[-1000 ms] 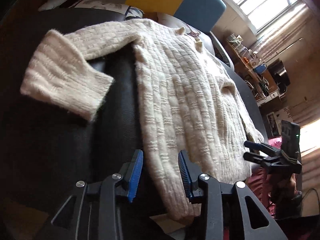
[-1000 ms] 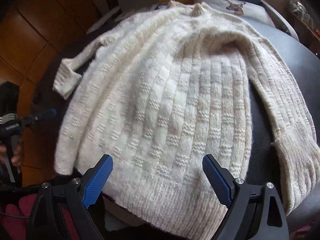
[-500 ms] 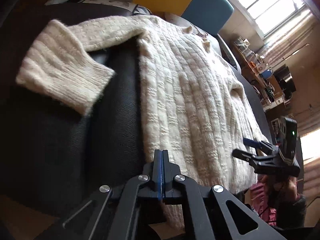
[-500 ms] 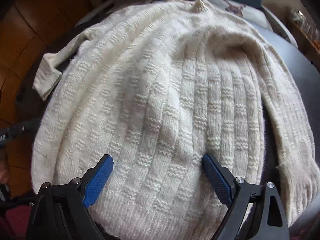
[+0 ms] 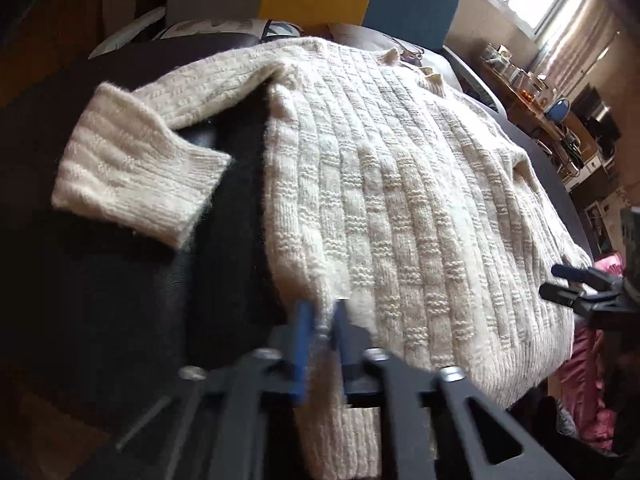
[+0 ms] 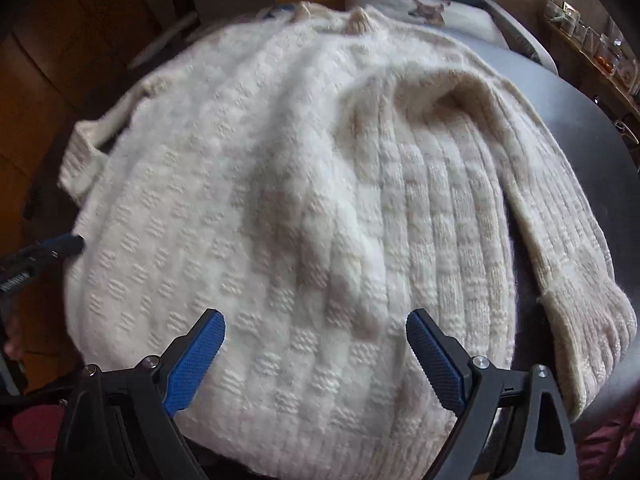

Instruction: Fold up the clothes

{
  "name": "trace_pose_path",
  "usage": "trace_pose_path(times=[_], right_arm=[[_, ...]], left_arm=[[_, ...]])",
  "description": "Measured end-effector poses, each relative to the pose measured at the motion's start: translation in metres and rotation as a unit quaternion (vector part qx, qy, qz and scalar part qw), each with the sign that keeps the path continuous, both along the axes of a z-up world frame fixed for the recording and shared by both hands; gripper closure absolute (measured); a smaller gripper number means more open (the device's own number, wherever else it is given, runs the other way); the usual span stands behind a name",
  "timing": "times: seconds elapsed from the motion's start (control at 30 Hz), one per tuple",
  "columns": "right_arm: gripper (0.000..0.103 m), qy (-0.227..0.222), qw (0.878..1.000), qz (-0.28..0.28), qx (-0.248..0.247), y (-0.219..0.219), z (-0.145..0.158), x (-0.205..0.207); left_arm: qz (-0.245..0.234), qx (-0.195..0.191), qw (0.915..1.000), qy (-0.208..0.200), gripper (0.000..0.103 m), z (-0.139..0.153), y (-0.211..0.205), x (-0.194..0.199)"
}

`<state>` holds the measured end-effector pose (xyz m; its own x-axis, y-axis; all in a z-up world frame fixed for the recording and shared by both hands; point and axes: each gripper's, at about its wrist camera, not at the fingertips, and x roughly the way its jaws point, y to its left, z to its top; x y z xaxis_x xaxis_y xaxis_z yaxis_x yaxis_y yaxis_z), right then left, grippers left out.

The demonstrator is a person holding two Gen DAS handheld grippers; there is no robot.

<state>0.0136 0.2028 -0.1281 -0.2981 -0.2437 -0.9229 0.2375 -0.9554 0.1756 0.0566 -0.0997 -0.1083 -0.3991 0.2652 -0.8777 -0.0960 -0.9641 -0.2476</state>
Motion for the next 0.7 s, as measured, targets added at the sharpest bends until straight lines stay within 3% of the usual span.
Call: trace_pose_path(times=[0.2,0.37,0.43,0.5,0.6,0.67,0.7], right_arm=[[0.008,0.064,0.994,0.026,-0.088,-0.031,0.031,-0.024],[0.008,0.013,0.997,0.025,-0.067,-0.062,-0.003,-0.045],[0.008,0.012,0.998,0.026,-0.058,-0.064,-0.012,-0.043],[0.004,0.019,0.998,0.034,-0.050,-0.068,-0.015,-0.042],[0.000,0.024,0.998,0.039,-0.042,-0.074,-0.017,-0.042],[0.000,0.027,0.998,0.040,-0.030,-0.078,-0.018,-0.041],[0.000,0.030,0.998,0.042,-0.025,-0.079,-0.019,-0.040]], left_arm=[[0.015,0.069,0.9972,0.026,0.099,0.015,-0.014,-0.001],[0.049,0.055,0.9971,0.016,0.096,0.019,-0.052,0.004],[0.075,-0.010,0.9962,0.044,0.096,0.023,-0.070,0.005],[0.082,-0.101,0.9878,0.086,0.096,0.030,-0.078,0.006],[0.012,-0.203,0.9704,0.131,0.090,0.029,-0.073,0.003],[-0.030,-0.217,0.9664,0.134,0.069,0.021,-0.068,-0.003],[-0.050,-0.225,0.9635,0.137,0.048,0.017,-0.065,-0.006]])
